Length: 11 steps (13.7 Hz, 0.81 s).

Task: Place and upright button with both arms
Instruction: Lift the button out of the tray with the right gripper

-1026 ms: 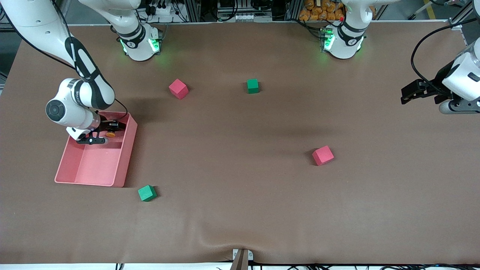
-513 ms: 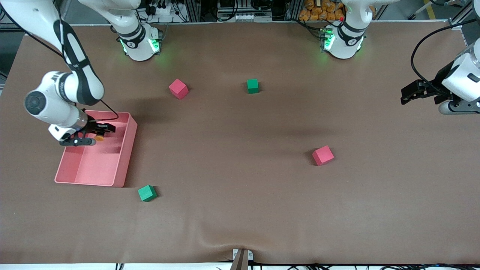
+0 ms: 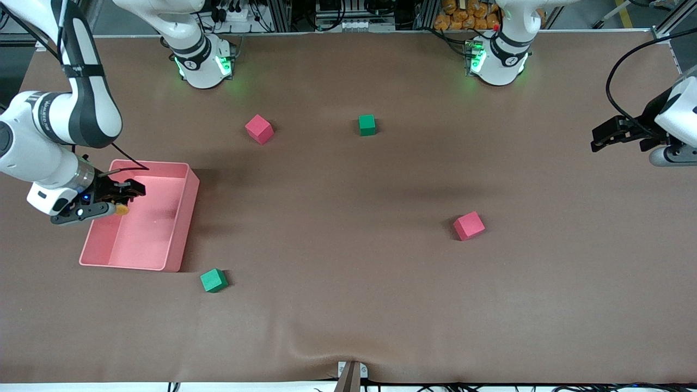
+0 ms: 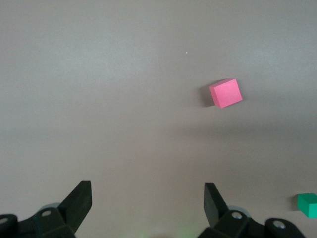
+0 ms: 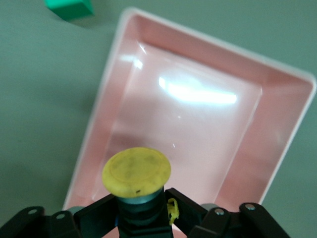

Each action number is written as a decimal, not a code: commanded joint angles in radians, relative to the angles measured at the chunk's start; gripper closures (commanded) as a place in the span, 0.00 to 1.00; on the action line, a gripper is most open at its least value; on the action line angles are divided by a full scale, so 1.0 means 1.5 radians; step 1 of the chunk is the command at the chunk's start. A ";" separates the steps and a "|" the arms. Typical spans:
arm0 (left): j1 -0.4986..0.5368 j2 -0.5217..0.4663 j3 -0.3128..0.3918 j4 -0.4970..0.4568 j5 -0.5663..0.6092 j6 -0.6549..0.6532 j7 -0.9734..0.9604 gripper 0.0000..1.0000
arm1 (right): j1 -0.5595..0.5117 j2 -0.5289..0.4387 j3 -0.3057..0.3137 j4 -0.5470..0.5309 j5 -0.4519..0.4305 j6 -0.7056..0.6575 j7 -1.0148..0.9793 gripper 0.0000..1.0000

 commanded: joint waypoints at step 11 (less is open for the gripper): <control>0.008 0.014 -0.004 0.016 0.001 -0.001 0.020 0.00 | 0.412 0.214 -0.002 0.223 0.056 -0.002 0.186 1.00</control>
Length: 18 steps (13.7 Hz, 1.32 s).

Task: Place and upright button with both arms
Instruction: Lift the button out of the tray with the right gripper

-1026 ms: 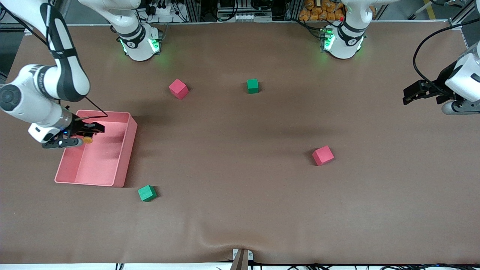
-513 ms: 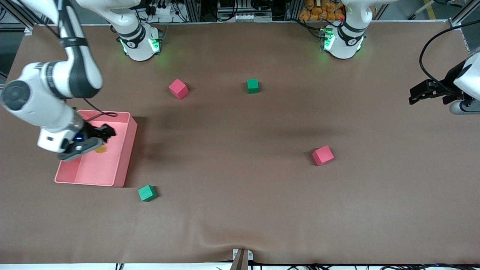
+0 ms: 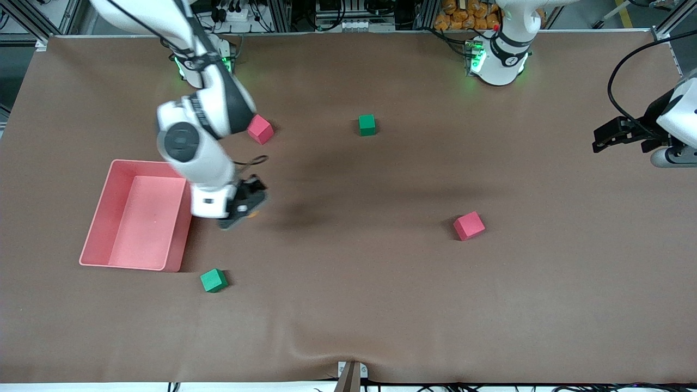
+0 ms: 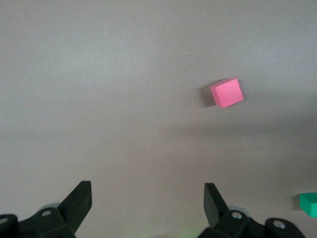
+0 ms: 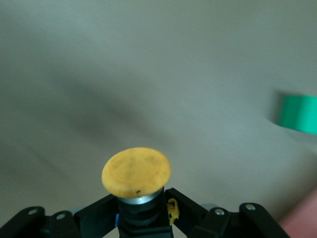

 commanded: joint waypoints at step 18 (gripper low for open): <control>0.006 0.032 -0.002 0.032 0.000 -0.009 0.009 0.00 | 0.210 0.385 0.011 0.341 0.094 0.078 0.558 0.12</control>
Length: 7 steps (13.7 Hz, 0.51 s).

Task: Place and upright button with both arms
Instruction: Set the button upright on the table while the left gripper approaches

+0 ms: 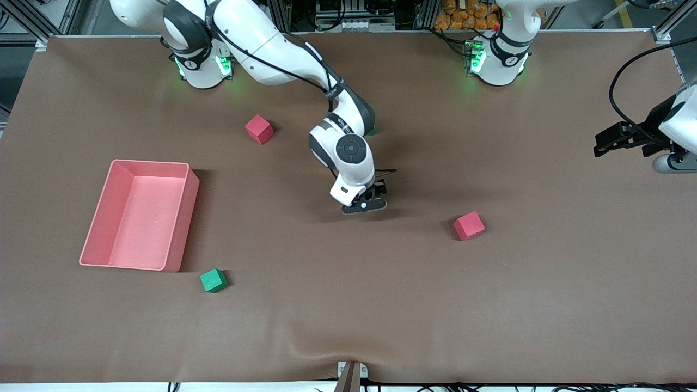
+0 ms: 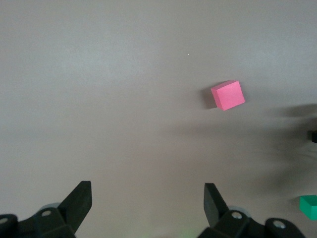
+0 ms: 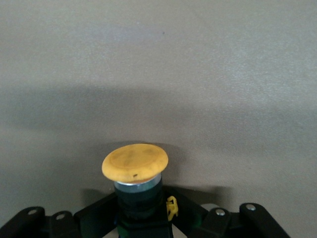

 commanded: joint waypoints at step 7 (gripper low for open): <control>-0.007 0.041 -0.005 0.023 -0.003 -0.011 0.017 0.00 | -0.045 -0.064 0.001 0.022 0.017 -0.047 0.008 0.00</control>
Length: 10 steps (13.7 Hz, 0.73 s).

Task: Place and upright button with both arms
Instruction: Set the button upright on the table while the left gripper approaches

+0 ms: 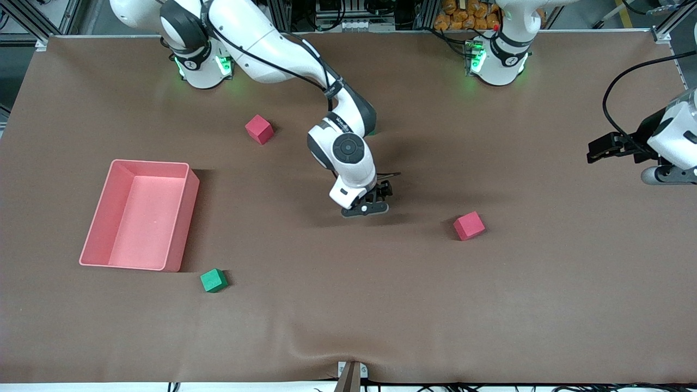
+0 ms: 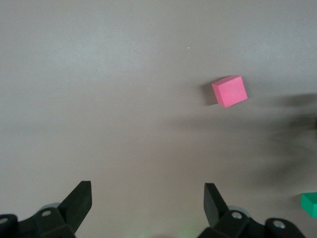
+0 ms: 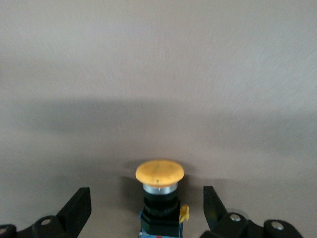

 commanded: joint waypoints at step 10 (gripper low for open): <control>-0.166 0.252 -0.014 0.155 -0.081 -0.011 -0.117 0.00 | -0.106 -0.287 -0.109 -0.194 -0.017 -0.140 -0.207 0.00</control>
